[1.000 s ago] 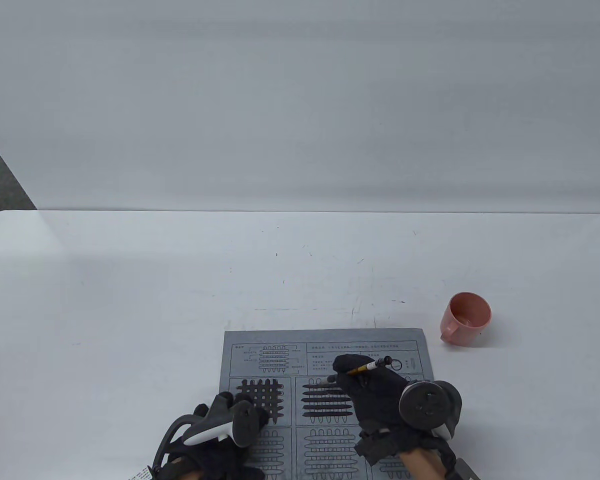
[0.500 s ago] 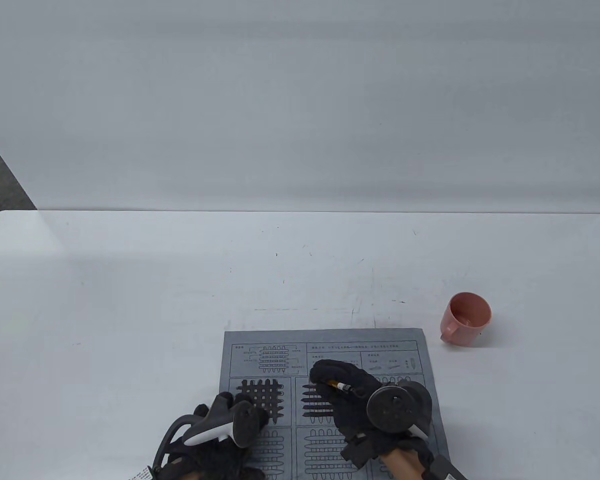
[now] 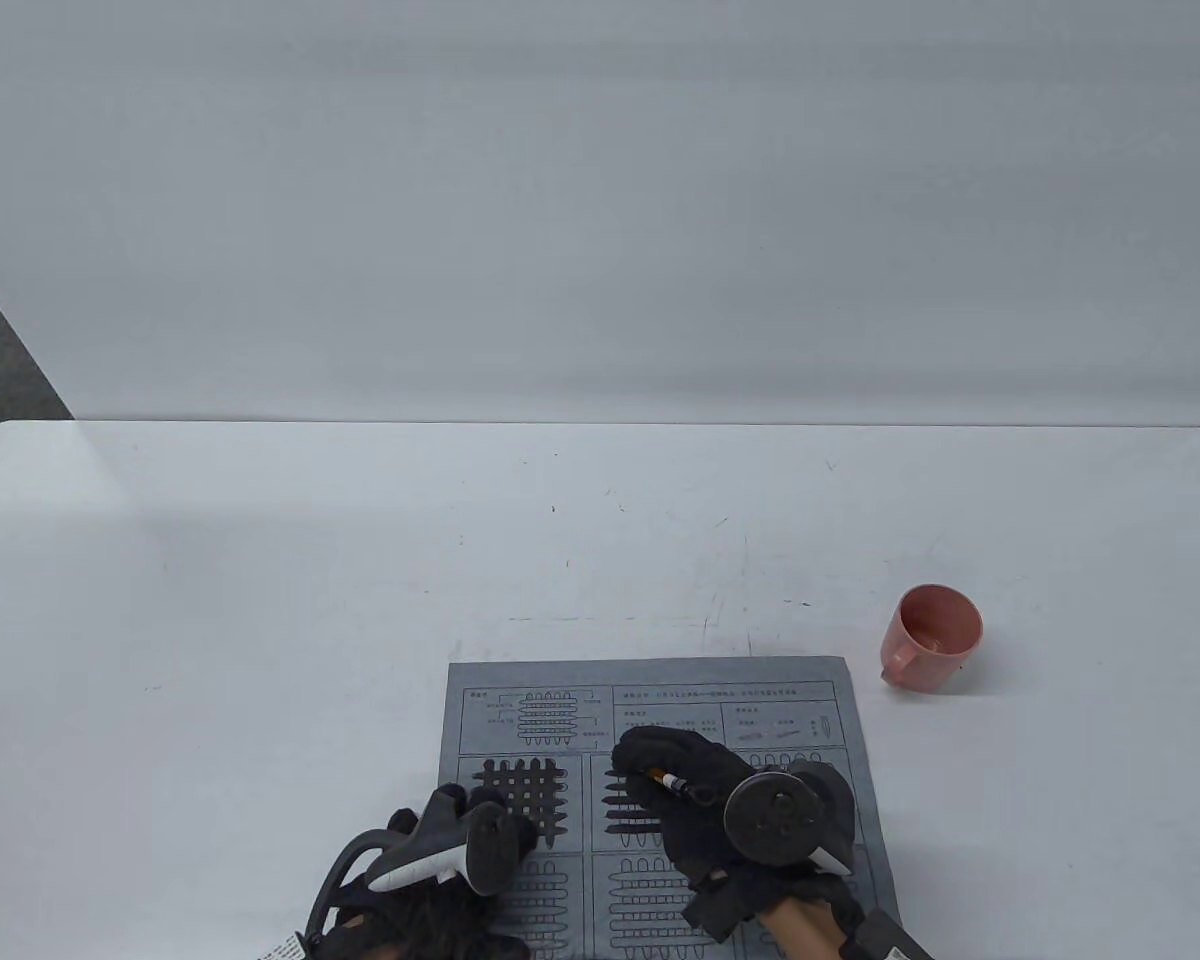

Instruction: Trace patterns on water writing practice cloth with Chinese brush

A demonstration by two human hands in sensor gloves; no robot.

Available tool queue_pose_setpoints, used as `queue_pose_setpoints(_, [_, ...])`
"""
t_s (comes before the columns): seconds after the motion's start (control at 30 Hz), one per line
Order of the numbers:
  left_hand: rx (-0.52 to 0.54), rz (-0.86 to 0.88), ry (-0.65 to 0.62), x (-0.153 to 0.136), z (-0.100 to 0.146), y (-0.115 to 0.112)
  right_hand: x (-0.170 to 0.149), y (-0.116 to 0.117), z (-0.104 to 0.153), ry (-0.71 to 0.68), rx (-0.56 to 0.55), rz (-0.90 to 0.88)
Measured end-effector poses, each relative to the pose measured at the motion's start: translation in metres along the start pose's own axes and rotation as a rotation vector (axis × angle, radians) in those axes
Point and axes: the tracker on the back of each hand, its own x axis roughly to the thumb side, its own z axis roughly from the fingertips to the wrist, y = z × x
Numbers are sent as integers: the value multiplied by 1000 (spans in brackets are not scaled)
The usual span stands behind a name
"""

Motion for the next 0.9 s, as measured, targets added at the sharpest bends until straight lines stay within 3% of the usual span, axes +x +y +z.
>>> queue_pose_setpoints(0.13, [0,0,0,0,0,0,0,-2,0,-18,-13,51])
queue_pose_setpoints(0.9, [1,0,0,0,0,0,-5,0,3,44,29,-82])
